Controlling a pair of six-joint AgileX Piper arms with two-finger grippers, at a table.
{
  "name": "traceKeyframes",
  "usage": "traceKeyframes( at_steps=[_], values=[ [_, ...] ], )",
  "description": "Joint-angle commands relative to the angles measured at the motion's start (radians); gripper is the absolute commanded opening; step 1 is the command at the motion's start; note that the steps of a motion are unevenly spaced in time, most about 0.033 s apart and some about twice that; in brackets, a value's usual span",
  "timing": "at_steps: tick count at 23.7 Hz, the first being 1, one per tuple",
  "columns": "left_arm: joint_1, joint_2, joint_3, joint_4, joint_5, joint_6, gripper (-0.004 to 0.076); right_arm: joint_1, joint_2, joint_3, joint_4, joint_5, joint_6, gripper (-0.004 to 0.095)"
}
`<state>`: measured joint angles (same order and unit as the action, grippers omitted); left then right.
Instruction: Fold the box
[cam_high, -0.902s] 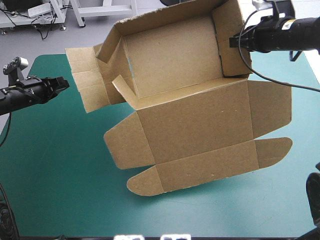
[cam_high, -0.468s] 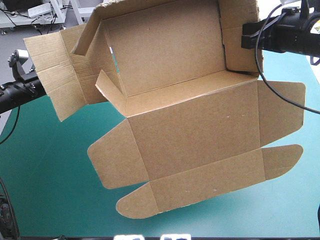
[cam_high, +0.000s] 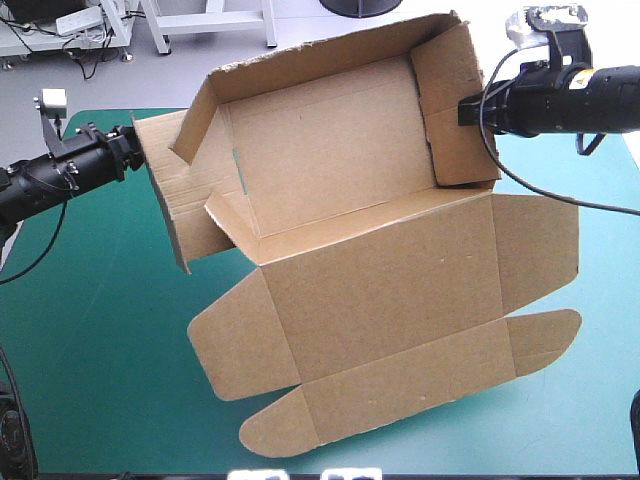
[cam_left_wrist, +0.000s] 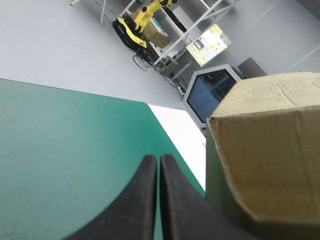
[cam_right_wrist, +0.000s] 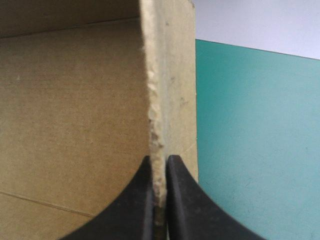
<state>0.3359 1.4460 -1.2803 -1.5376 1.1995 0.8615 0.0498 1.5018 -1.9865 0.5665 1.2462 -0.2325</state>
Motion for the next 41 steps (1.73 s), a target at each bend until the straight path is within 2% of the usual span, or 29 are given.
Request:
traceKeyframes(
  at_steps=[1, 8, 13, 19, 23, 24, 26, 28, 32, 34, 41],
  values=[
    [-0.052, -0.032, -0.028, -0.058, 0.104, 0.004, 0.0005, -0.005, -0.018, -0.013, 0.086, -0.080, -0.007, -0.0014],
    [-0.097, -0.032, -0.028, 0.005, 0.098, -0.017, -0.0009, -0.005, -0.014, -0.013, 0.077, -0.137, -0.018, -0.0014],
    [-0.099, -0.063, -0.028, 0.033, 0.098, -0.069, -0.0009, -0.005, 0.012, -0.011, 0.074, -0.247, -0.016, -0.0014],
    [-0.110, -0.073, -0.028, 0.014, 0.098, -0.075, -0.0009, -0.003, 0.053, -0.007, 0.120, -0.267, -0.021, -0.0014],
    [-0.138, -0.071, -0.028, 0.014, 0.077, -0.064, -0.0008, 0.047, 0.075, -0.007, 0.098, -0.275, -0.037, -0.0014],
    [-0.138, -0.071, -0.028, 0.014, 0.077, -0.046, 0.0004, 0.060, 0.081, -0.007, 0.081, -0.281, -0.037, -0.0014],
    [-0.138, -0.071, -0.028, 0.012, 0.091, -0.036, 0.0078, 0.090, 0.087, -0.007, 0.047, -0.289, -0.037, -0.0014],
    [-0.138, -0.071, -0.028, 0.010, 0.089, -0.036, 0.0253, 0.097, 0.093, -0.007, 0.041, -0.296, -0.032, -0.0014],
    [-0.142, -0.071, -0.028, 0.010, 0.089, -0.036, 0.0406, 0.097, 0.093, -0.007, 0.041, -0.300, -0.032, -0.0014],
    [-0.157, -0.071, -0.028, 0.010, 0.089, -0.041, 0.0430, 0.097, 0.093, -0.007, 0.041, -0.300, -0.032, -0.0014],
    [-0.228, -0.071, -0.028, -0.029, 0.097, -0.053, 0.0431, 0.097, 0.097, -0.007, 0.036, -0.334, -0.032, -0.0014]
  ],
)
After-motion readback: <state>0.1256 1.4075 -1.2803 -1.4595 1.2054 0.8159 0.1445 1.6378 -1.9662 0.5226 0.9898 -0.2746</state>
